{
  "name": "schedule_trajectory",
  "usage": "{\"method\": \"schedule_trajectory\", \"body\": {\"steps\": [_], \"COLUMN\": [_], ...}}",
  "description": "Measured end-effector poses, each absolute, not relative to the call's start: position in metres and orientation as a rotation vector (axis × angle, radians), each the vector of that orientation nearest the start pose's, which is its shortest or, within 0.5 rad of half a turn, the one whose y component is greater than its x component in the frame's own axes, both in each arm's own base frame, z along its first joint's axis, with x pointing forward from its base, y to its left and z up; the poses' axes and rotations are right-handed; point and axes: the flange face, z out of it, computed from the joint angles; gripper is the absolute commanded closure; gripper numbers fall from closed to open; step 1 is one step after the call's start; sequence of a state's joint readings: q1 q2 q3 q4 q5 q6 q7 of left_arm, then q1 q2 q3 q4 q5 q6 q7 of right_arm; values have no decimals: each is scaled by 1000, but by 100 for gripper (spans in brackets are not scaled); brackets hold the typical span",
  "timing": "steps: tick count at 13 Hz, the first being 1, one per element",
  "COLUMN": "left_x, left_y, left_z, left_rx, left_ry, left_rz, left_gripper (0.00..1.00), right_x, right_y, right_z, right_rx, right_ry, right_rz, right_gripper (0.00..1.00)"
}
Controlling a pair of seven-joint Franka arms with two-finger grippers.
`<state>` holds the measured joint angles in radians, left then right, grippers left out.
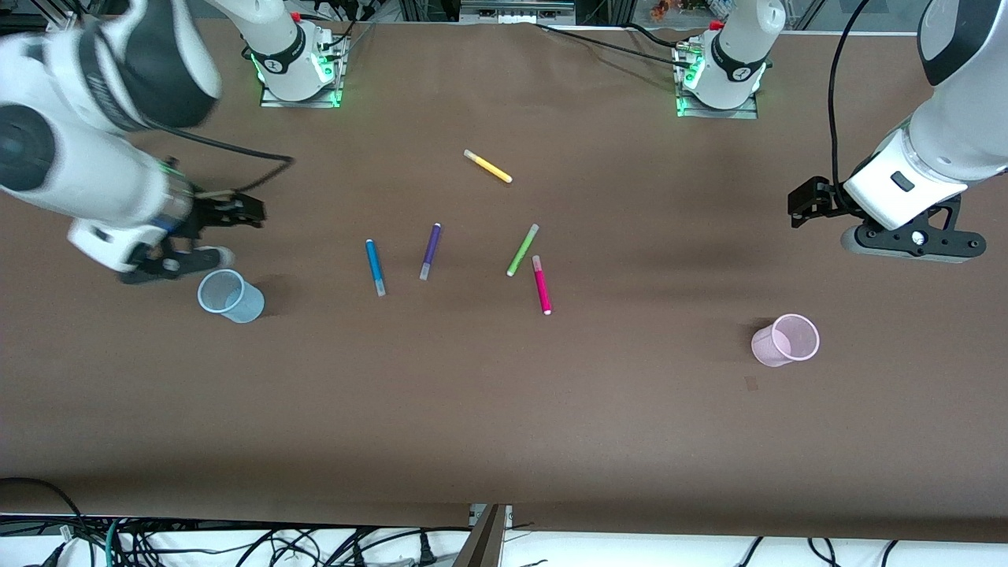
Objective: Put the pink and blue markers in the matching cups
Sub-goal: 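Reach the right gripper down and grasp the blue marker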
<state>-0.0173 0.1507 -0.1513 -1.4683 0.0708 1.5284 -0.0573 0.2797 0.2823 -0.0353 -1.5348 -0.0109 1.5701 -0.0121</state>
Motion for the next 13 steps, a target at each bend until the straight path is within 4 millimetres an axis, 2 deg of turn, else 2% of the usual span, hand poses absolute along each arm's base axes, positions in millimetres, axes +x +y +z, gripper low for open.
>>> {"method": "schedule_trajectory", "body": {"steps": [2,6,8,11,13], "left_x": [588,588,588,588,588], "left_y": [-85,-85,-85,-85,-85], "left_z": [583,583,583,583,583], "left_rx": [-3076,-3076,-3076,-3076,-3076], "left_ry": [170,170,170,170,170], "left_rz": [128,128,128,128,128], "left_gripper": [0,0,0,0,0], "right_x": [610,626,626,615,601], "right_y": [181,215,232,238,238], "right_z": [439,365,330,281,251], "right_rx": [-3140,-3133,-3119,-3105,-3089], "right_ry": [-471,-539,-566,-574,-566], "right_rz": [365,327,266,164,114], "right_gripper": [0,0,0,0,0]}}
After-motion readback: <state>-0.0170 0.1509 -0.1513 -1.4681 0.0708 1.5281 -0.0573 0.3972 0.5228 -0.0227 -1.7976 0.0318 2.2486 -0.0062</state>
